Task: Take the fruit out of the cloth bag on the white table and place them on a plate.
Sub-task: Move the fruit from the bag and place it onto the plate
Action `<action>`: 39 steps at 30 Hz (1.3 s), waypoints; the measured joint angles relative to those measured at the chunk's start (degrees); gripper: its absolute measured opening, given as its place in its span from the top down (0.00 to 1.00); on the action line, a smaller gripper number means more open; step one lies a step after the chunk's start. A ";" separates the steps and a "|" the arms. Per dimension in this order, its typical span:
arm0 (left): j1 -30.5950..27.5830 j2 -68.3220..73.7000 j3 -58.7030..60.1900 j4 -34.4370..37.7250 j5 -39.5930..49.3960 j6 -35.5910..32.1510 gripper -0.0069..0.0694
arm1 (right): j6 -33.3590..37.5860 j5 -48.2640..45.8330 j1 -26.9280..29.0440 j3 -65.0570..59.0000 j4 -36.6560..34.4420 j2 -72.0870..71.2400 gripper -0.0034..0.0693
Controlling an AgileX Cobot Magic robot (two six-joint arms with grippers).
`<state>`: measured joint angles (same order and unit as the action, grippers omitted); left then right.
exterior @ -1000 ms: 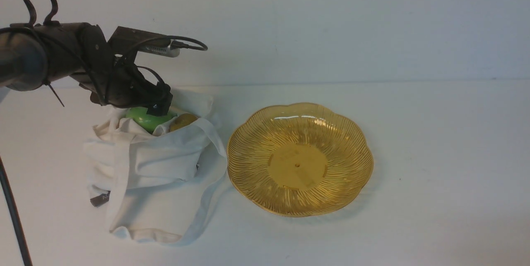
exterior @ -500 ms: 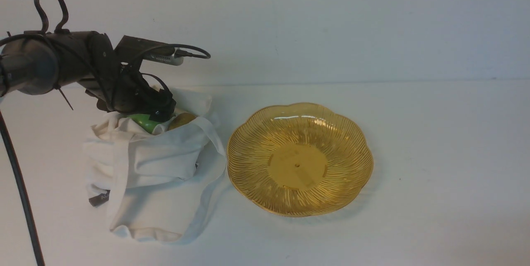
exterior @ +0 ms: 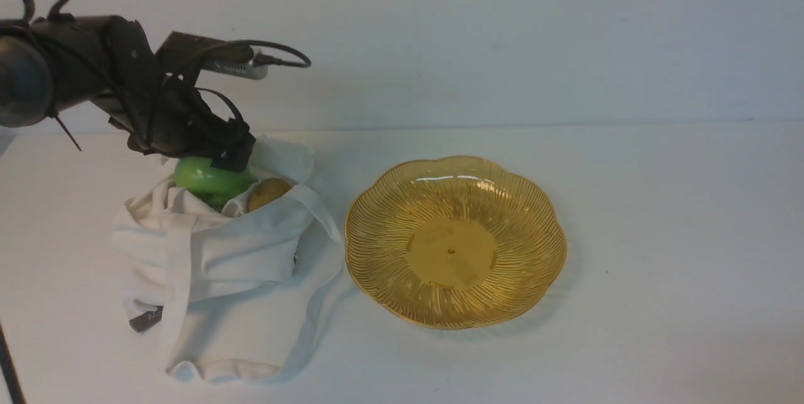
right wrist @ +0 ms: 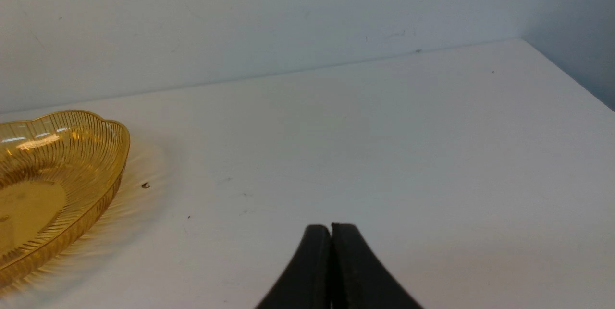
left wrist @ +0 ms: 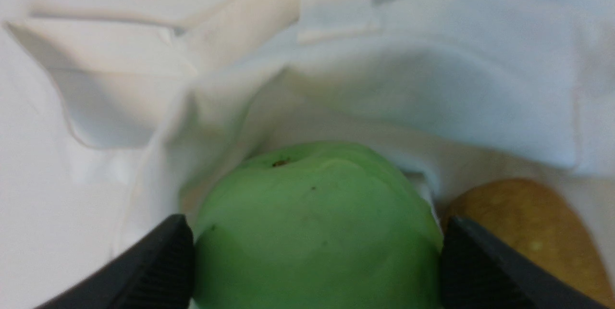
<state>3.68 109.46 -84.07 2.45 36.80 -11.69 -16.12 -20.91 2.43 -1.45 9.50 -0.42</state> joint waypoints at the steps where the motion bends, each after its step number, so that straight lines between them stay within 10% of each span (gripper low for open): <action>1: 0.00 -2.62 0.00 0.00 0.29 0.00 0.12 | 0.00 0.00 0.00 0.00 0.00 0.00 0.97; 11: 1.22 -13.00 0.00 7.01 3.58 -0.05 0.12 | 0.00 0.00 0.00 0.00 0.00 0.00 0.97; 19: 13.38 -12.96 0.00 19.19 7.13 -8.53 0.12 | 0.00 0.00 0.00 0.00 0.00 0.00 0.97; 39: 24.39 4.89 0.00 19.93 2.72 -15.39 0.05 | 0.00 0.00 0.00 0.00 0.00 0.00 0.97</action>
<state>28.07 114.36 -84.07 22.38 39.52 -27.08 -16.12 -20.91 2.43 -1.45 9.50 -0.42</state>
